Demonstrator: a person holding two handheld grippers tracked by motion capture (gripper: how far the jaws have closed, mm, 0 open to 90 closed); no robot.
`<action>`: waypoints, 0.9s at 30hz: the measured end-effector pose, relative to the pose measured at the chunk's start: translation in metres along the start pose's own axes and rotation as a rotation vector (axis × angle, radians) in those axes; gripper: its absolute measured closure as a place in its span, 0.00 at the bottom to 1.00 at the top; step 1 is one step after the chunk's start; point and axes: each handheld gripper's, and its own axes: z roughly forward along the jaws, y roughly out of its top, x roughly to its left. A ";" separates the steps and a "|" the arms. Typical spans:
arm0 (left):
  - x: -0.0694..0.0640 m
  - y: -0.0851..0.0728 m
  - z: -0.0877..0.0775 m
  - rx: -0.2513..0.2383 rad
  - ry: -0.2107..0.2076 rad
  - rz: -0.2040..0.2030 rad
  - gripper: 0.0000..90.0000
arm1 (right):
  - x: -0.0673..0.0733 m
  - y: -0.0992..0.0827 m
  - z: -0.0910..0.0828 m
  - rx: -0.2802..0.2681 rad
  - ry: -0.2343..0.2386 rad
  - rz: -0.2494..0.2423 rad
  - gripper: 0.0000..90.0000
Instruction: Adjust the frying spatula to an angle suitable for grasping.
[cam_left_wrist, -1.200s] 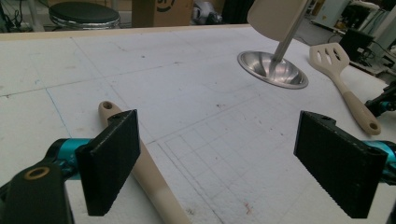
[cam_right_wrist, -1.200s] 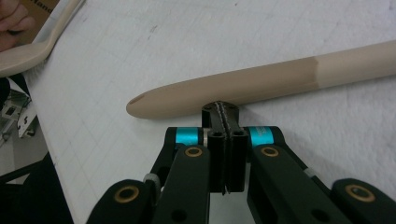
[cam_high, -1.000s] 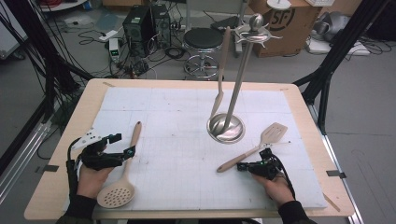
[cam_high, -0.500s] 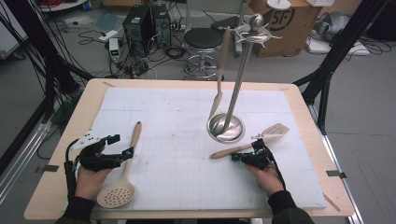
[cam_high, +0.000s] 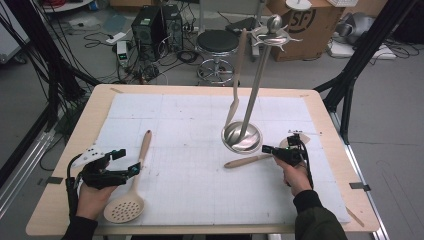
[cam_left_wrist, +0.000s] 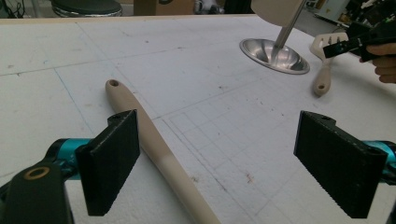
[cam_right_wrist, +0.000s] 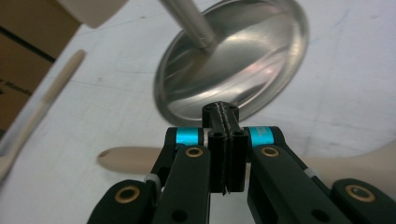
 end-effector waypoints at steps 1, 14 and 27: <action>0.000 0.000 -0.001 -0.001 0.002 -0.002 0.17 | -0.001 0.001 0.002 0.004 -0.019 -0.004 1.00; 0.003 -0.002 -0.005 -0.009 0.007 -0.010 0.17 | -0.010 0.000 0.007 0.022 -0.207 -0.013 1.00; -0.002 0.000 -0.005 -0.008 0.000 0.001 0.17 | -0.001 -0.011 -0.012 0.065 -0.239 -0.004 1.00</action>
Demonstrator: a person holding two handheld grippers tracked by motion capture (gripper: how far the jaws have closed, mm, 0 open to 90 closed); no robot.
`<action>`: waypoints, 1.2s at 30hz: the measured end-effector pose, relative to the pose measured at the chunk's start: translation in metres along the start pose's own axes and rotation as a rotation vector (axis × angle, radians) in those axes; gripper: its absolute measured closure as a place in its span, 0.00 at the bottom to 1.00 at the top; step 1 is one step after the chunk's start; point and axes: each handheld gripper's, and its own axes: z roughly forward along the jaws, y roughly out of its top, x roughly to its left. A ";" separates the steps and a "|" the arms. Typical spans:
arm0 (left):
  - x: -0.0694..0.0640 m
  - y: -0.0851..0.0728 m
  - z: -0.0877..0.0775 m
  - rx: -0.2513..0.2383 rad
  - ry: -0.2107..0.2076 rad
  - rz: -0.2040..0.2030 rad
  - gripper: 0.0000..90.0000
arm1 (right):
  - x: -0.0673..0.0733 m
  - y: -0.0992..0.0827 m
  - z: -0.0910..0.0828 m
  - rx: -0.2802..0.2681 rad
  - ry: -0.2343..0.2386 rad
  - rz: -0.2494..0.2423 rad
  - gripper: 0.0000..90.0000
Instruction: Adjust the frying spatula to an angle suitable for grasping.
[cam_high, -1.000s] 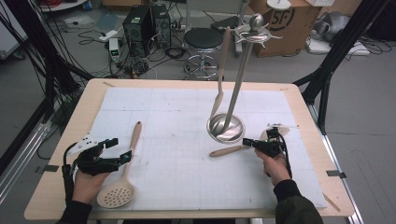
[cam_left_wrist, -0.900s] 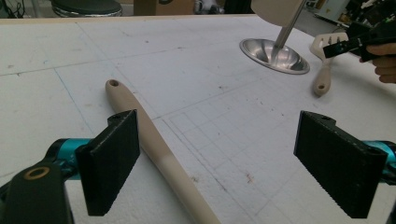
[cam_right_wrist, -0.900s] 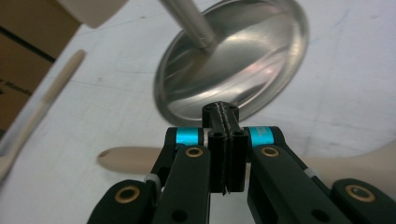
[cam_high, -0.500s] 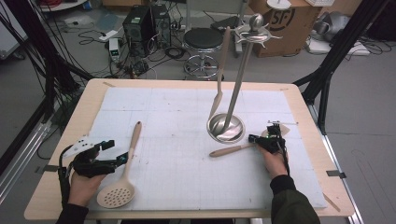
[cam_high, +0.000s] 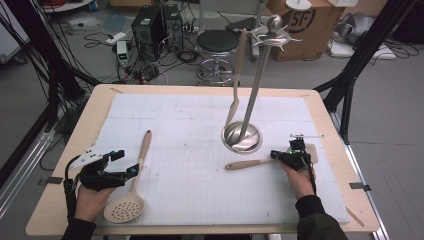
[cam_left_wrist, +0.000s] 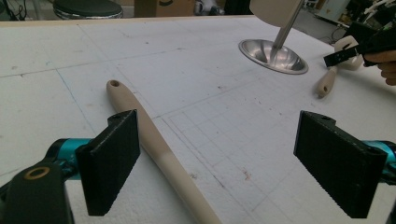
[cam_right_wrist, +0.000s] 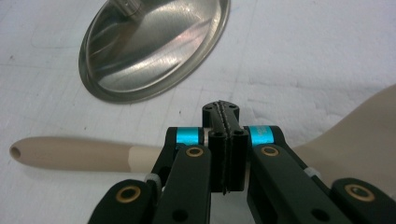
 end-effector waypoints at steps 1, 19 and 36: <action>0.000 0.000 0.000 0.000 0.001 -0.001 0.17 | 0.000 -0.002 -0.001 0.000 -0.001 -0.003 1.00; -0.004 0.002 0.005 0.006 -0.010 0.012 0.17 | 0.004 -0.044 -0.032 -0.025 0.024 0.105 1.00; -0.005 0.002 0.006 0.010 -0.012 0.014 0.17 | 0.060 -0.050 -0.022 -0.055 0.253 -0.017 1.00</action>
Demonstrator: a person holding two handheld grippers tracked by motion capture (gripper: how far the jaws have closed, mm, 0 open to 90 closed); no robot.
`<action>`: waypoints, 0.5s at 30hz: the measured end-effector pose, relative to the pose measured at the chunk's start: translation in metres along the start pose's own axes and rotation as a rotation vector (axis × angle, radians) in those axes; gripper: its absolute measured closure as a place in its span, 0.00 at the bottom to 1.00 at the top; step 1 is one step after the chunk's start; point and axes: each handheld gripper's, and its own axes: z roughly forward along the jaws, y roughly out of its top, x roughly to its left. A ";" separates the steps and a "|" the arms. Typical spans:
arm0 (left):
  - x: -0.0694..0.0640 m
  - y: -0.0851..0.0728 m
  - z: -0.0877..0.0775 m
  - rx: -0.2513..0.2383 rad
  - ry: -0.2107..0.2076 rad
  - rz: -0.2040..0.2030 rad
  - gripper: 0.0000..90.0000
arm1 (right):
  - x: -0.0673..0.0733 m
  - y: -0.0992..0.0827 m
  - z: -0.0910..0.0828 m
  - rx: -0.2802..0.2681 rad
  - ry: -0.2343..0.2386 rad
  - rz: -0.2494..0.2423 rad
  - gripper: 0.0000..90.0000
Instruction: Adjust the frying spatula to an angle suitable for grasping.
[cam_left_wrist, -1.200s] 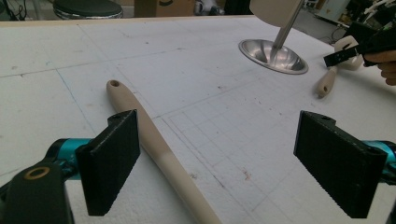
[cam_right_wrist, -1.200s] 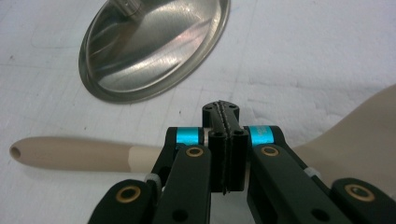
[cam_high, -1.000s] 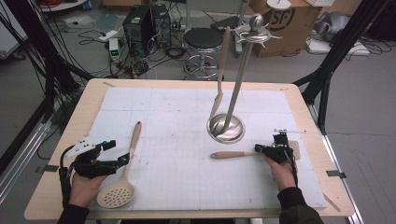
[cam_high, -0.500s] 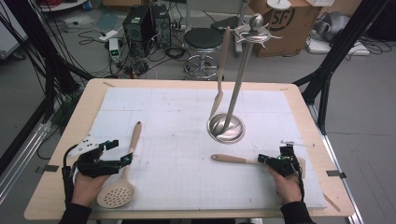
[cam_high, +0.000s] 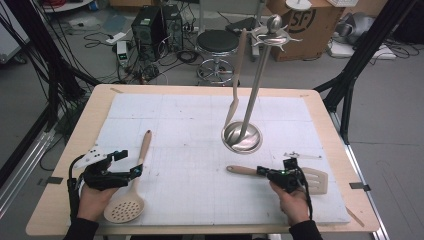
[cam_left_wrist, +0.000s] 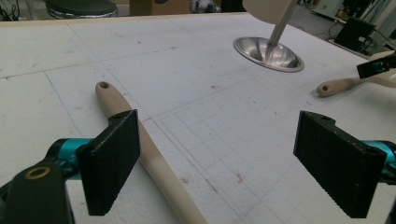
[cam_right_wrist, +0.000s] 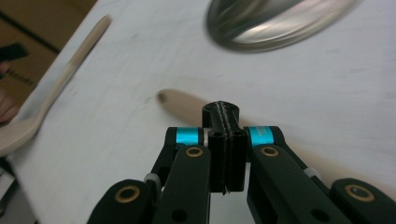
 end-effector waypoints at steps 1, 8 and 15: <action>0.000 0.000 0.000 0.000 0.000 -0.001 0.17 | 0.005 -0.001 0.006 0.012 0.018 -0.010 1.00; 0.000 0.000 -0.001 -0.005 0.000 -0.002 0.17 | 0.036 -0.010 0.049 0.129 0.081 -0.071 1.00; 0.000 0.000 -0.002 -0.006 -0.001 -0.002 0.17 | 0.051 -0.002 0.076 0.155 0.008 -0.120 1.00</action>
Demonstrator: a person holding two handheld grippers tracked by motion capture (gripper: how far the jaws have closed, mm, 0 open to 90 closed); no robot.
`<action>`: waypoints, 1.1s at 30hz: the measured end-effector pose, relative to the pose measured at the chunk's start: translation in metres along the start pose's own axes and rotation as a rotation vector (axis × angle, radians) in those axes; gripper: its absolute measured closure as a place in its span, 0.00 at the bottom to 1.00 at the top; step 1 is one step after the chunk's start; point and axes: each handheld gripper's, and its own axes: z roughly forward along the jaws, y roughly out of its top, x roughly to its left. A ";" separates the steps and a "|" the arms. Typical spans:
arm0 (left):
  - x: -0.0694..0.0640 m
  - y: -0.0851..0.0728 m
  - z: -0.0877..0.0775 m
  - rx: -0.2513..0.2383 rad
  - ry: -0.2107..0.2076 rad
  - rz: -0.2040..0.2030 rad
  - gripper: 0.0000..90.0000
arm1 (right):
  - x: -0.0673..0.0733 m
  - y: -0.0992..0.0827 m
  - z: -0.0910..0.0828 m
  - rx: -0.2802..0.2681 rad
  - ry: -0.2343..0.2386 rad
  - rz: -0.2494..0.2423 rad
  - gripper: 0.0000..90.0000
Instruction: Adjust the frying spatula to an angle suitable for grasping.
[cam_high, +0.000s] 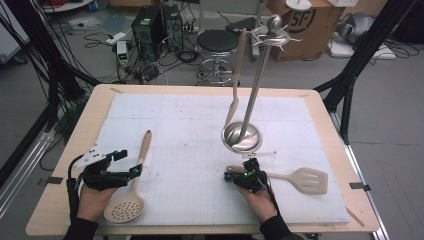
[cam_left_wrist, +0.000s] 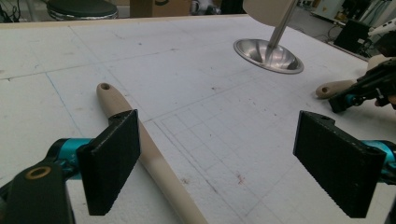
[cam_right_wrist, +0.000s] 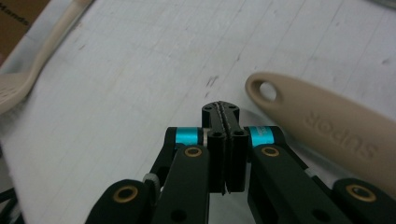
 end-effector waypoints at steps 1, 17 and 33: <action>0.000 0.000 0.000 -0.001 -0.001 0.000 0.17 | 0.000 0.002 0.001 -0.003 -0.011 0.003 1.00; -0.001 0.001 0.000 -0.002 -0.002 0.004 0.17 | -0.008 0.022 0.013 -0.044 -0.095 0.006 1.00; 0.001 -0.001 0.000 0.002 0.001 -0.001 0.17 | -0.020 0.040 0.020 -0.087 -0.169 0.035 1.00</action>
